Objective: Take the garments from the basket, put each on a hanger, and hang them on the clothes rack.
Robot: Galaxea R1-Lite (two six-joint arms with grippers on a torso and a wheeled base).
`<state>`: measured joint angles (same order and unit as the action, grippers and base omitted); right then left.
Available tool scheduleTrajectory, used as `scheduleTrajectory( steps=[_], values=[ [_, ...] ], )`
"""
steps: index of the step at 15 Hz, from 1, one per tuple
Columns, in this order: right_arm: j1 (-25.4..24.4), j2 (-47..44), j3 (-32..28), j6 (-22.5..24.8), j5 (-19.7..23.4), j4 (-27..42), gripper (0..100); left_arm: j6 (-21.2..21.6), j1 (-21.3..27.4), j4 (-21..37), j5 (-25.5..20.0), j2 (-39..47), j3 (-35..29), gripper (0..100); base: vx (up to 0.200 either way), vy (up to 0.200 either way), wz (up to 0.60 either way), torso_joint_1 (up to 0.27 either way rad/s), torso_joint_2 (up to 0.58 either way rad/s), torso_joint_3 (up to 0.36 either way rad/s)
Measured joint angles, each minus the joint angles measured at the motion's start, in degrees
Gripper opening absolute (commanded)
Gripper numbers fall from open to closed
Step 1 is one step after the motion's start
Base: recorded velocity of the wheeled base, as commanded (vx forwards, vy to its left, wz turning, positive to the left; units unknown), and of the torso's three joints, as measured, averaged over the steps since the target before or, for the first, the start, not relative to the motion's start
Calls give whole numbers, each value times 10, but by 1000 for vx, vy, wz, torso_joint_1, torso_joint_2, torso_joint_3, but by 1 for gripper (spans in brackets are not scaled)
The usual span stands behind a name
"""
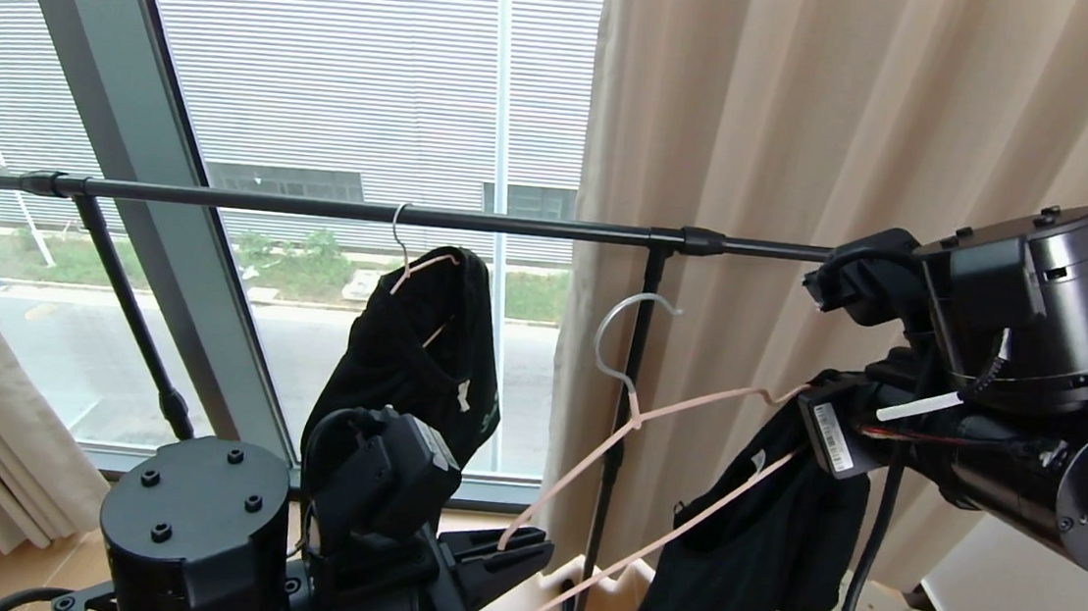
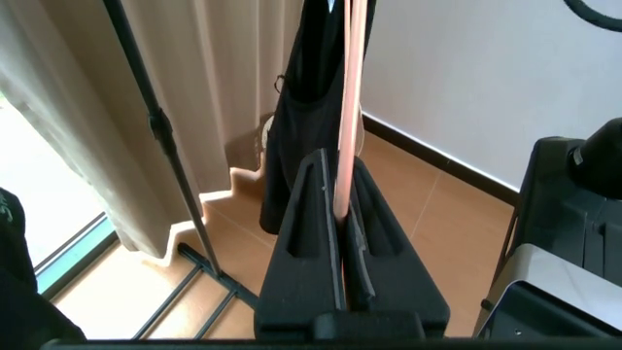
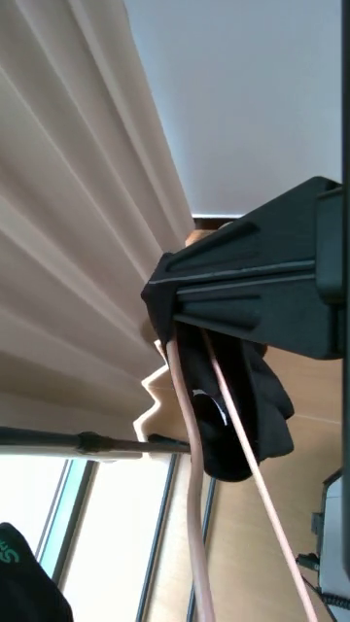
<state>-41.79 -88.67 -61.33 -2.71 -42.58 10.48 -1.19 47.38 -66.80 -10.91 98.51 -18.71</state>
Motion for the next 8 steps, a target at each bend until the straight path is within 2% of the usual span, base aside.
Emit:
scheduleTrajectory(
  steps=[5, 8],
  values=[
    [-81, 17, 12, -18, 3, -1, 0, 1, 0, -1, 0, 9, -3, 0, 0, 0, 0, 0, 0, 0],
    [-134, 21, 12, -48, 5, -1, 0, 0, -1, -1, 0, 9, -2, 0, 0, 0, 0, 0, 0, 0]
  ],
)
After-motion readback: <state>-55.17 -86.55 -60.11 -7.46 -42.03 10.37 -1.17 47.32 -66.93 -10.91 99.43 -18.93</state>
